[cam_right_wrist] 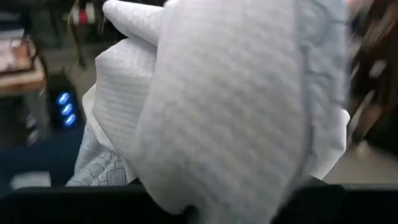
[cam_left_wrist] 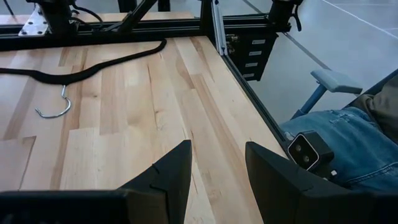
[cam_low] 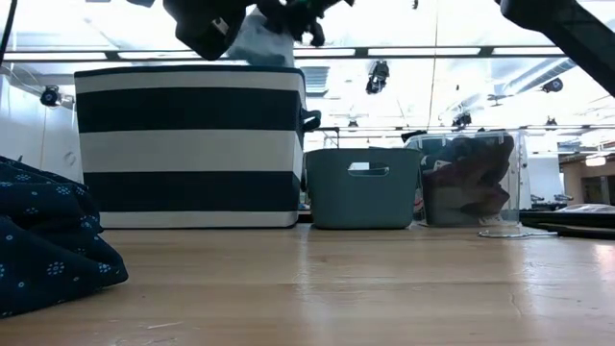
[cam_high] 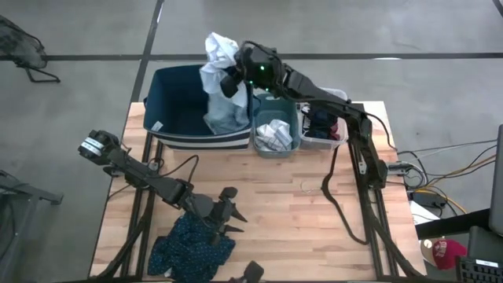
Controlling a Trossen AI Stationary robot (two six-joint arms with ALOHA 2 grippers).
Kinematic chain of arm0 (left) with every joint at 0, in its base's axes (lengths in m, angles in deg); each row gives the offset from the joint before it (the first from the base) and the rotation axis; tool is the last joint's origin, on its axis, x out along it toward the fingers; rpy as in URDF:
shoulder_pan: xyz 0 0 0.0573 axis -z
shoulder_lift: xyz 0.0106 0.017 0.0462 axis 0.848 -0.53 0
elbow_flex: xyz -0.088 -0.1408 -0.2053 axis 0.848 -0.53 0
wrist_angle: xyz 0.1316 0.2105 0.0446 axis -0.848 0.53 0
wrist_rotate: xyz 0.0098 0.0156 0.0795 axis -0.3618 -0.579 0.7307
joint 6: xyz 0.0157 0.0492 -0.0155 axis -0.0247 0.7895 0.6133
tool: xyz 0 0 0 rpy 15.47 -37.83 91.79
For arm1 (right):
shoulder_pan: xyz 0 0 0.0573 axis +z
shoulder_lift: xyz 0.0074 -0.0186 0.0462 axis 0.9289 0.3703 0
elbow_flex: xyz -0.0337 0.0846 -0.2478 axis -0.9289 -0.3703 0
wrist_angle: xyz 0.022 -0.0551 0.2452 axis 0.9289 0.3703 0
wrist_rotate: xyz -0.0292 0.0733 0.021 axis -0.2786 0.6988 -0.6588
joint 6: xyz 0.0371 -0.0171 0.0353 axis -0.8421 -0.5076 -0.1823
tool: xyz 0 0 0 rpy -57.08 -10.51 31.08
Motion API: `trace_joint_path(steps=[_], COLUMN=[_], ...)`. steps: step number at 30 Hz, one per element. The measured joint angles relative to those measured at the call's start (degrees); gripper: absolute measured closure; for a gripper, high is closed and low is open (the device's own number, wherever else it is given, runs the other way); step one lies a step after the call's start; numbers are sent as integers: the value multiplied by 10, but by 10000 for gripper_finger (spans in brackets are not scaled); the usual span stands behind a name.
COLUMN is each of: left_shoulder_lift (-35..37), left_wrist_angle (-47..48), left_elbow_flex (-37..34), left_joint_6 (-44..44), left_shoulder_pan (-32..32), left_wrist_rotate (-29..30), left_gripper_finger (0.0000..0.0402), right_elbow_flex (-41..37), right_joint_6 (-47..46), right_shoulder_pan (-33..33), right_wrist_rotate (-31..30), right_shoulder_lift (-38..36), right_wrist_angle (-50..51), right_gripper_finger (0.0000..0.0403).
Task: Pick & Place Cloths
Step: Put the blue shirt into the blue laundry organizer
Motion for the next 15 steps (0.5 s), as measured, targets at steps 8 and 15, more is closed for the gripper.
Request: trace_joint_path(steps=[8, 15], left_shoulder_lift=[0, 0], left_wrist_angle=[-1, -2], left_elbow_flex=[0, 0], left_joint_6=[16, 16], left_shoulder_pan=[-1, -1], left_wrist_rotate=[24, 26], left_gripper_finger=[246, 246], right_elbow_flex=[0, 1], right_joint_6=[-56, -41], right_shoulder_pan=[-18, -8], right_wrist_rotate=[88, 147], right_shoulder_lift=[0, -1], right_wrist_angle=[62, 81], right_gripper_finger=[233, 158])
